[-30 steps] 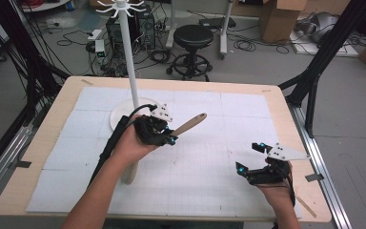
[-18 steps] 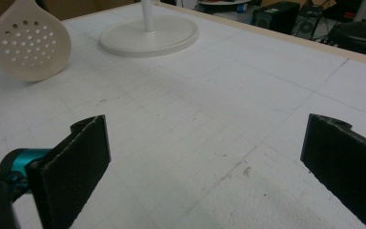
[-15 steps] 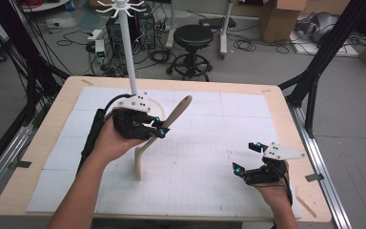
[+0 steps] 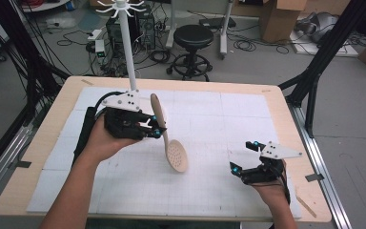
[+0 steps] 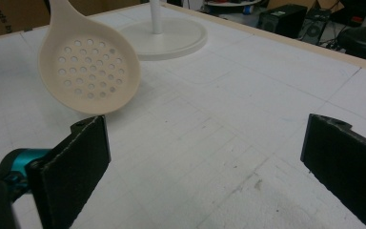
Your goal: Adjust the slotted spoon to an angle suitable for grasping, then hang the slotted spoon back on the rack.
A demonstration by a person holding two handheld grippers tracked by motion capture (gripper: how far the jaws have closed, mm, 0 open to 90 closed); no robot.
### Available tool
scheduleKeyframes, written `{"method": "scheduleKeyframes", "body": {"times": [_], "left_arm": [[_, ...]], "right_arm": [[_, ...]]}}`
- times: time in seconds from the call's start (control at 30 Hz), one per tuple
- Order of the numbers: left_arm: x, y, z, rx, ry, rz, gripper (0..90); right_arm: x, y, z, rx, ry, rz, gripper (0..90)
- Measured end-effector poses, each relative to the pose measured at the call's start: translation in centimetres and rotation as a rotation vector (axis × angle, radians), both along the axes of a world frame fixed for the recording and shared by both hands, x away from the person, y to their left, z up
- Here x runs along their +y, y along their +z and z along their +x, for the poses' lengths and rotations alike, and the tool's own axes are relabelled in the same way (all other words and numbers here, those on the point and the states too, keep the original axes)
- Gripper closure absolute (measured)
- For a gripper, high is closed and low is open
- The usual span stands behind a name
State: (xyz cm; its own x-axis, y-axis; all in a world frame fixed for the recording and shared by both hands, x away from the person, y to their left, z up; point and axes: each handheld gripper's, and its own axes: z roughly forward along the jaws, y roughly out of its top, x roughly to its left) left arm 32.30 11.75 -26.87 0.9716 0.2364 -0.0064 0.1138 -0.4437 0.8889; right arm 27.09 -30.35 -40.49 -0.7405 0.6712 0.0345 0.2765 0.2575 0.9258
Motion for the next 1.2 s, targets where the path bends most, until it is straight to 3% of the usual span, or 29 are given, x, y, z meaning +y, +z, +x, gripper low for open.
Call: {"method": "scheduleKeyframes", "body": {"times": [0.33,0.83,1.03,1.2], "left_arm": [[0.1,0.7,0.2,-0.015,-0.014,-0.027,74.3],[-0.1,0.4,0.2,-0.028,-0.020,-0.006,74.4],[-0.2,0.5,0.2,-0.034,-0.035,-0.014,74.3],[-0.4,0.5,0.3,-0.031,-0.051,-0.021,74.3]], "right_arm": [[0.0,0.3,0.1,-0.006,-0.003,0.016,1.4],[-0.6,0.5,-0.7,-0.013,-0.015,0.028,1.4],[-0.6,1.3,-0.7,-0.010,0.022,0.076,1.4],[-0.1,2.9,-0.3,-0.030,0.074,0.116,1.4]]}}
